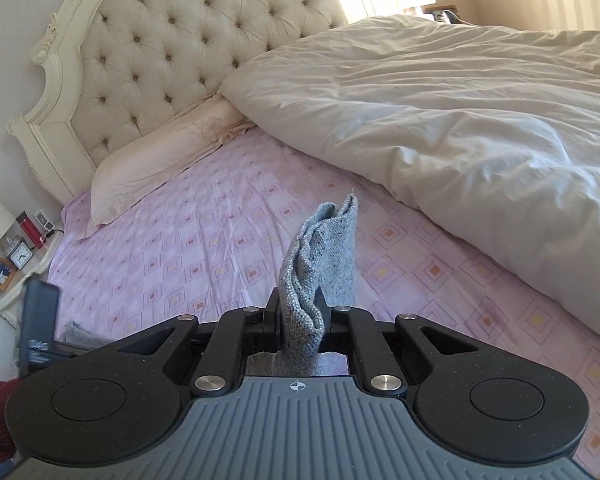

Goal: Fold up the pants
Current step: 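Grasp the grey pants leg ends with the right tool, then lift the leg ends with the right tool and carry them toward the waistband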

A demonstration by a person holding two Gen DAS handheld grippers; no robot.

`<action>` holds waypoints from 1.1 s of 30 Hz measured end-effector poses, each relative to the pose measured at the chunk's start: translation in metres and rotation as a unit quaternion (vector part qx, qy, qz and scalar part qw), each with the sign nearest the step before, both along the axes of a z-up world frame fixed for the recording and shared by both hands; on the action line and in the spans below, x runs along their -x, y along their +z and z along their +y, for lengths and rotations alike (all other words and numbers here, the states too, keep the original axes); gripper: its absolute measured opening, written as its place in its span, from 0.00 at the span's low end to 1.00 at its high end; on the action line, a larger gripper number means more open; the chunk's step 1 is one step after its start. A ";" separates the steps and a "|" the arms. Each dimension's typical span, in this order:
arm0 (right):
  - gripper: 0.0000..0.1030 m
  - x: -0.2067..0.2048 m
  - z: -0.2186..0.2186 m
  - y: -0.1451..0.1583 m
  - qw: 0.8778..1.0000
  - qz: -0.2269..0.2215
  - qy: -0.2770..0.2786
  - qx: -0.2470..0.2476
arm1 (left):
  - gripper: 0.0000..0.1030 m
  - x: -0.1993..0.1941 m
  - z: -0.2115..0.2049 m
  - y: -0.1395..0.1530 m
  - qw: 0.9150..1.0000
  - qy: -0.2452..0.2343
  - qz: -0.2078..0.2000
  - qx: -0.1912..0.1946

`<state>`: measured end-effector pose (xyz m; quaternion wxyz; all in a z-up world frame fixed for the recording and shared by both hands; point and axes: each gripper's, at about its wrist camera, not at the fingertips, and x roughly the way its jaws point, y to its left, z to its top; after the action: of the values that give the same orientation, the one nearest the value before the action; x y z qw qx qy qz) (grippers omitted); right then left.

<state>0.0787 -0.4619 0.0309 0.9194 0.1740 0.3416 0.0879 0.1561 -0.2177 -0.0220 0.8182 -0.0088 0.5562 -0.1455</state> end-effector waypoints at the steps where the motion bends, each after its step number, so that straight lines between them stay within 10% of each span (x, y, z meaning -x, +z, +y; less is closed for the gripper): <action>1: 0.12 0.000 0.000 -0.001 1.000 0.001 0.000 0.000 | 0.46 0.000 -0.005 -0.003 1.000 0.000 -0.002 -0.011; 19: 0.12 0.000 0.048 0.042 0.999 -0.012 0.040 0.004 | 0.47 0.081 0.018 -0.001 0.994 -0.100 0.047 -0.003; 33: 0.12 0.001 0.195 0.078 0.986 -0.035 0.159 0.027 | 0.47 0.083 0.207 0.048 0.987 0.158 -0.012 0.039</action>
<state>0.0773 -0.2670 0.1085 0.9093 0.0895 0.3351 0.2298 0.0729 -0.0103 0.0260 0.8364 -0.1267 0.5321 -0.0363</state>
